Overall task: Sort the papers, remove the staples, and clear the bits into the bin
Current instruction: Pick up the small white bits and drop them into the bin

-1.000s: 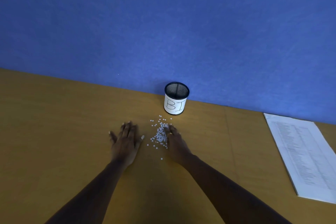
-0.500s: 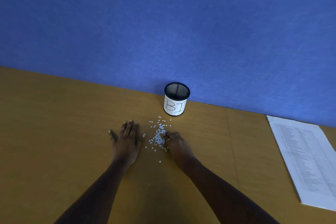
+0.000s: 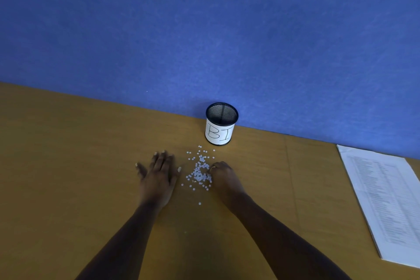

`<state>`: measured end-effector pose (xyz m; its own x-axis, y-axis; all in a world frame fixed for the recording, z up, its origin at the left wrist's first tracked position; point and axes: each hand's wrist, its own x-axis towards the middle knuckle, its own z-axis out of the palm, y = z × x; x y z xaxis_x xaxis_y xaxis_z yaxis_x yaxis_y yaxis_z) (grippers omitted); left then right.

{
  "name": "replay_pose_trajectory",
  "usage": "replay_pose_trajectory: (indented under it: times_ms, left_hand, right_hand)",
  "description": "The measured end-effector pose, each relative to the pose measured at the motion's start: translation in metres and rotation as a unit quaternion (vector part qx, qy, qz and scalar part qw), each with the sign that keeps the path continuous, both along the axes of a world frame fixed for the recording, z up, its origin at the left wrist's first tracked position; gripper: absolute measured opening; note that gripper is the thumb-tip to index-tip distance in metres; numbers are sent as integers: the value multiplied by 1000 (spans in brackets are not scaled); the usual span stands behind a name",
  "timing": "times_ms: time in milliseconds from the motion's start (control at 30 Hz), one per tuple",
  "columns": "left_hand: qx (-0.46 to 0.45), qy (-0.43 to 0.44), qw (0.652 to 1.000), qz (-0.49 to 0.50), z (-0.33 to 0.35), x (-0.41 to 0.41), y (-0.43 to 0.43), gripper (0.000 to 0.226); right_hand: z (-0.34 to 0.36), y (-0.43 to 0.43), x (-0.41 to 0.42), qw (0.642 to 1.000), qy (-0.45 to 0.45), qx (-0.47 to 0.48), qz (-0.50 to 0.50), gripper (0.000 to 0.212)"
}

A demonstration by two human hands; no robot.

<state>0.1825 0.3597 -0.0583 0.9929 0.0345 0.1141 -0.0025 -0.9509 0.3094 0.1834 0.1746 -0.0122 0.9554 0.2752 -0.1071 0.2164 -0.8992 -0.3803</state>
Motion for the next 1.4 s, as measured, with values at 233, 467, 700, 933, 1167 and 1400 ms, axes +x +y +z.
replay_pose_trajectory:
  times_ms: [233, 467, 700, 933, 1167, 1400]
  left_hand:
    - [0, 2, 1000, 11, 1, 1, -1, 86]
    - [-11, -6, 1000, 9, 1, -1, 0, 84]
    - [-14, -9, 1000, 15, 2, 0, -2, 85]
    - [-13, -24, 1000, 16, 0, 1, -1, 78]
    - [-8, -22, 1000, 14, -2, 1, -1, 77]
    - [-8, -29, 999, 12, -3, 2, 0, 73]
  right_hand:
    - [-1, 1, -2, 986, -9, 132, -100, 24]
    - [4, -3, -1, 951, 7, 234, -202, 21]
    - [2, -11, 2, 868, 99, 355, -332, 17]
    - [39, -14, 22, 702, 181, 588, -358, 9]
    - [78, -17, 75, 759, 52, 556, -335, 16]
    - [86, -24, 105, 882, -38, 362, -298, 18]
